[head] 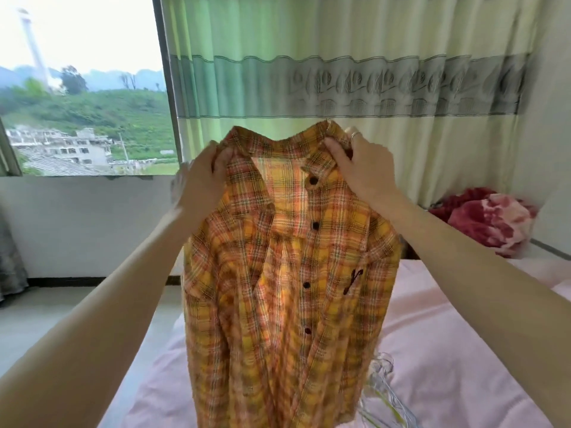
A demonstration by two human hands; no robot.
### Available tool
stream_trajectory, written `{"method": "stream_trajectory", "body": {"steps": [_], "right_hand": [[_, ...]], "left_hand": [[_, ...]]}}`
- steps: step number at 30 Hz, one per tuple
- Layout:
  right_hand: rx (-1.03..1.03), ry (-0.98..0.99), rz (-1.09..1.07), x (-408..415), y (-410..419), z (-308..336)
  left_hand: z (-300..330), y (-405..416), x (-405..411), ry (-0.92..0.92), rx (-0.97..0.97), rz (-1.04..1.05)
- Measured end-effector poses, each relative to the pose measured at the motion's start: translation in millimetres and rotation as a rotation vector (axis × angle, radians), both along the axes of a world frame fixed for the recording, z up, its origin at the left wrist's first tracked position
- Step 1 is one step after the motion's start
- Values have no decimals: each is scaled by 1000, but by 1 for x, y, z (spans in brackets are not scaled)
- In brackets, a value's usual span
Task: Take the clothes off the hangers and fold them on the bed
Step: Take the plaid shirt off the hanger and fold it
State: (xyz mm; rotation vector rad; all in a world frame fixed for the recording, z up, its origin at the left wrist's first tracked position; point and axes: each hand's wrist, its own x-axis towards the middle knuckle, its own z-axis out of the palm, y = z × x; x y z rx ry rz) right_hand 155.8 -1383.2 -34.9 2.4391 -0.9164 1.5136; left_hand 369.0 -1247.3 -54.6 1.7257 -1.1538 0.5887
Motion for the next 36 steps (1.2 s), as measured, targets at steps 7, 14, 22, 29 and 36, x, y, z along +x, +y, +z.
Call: {"method": "stream_trajectory", "body": {"steps": [7, 14, 22, 29, 36], "right_hand": [[-12, 104, -61, -16, 18, 10], [105, 245, -22, -47, 39, -23], [265, 397, -70, -91, 84, -58], [712, 463, 55, -130, 126, -89], [924, 371, 331, -184, 188, -75]], "left_hand": [[-1, 14, -12, -95, -58, 52], [-21, 38, -33, -165, 17, 25], [-62, 66, -47, -95, 367, -239], [-87, 121, -74, 63, 728, -499], [-85, 198, -146, 314, 229, -458]]}}
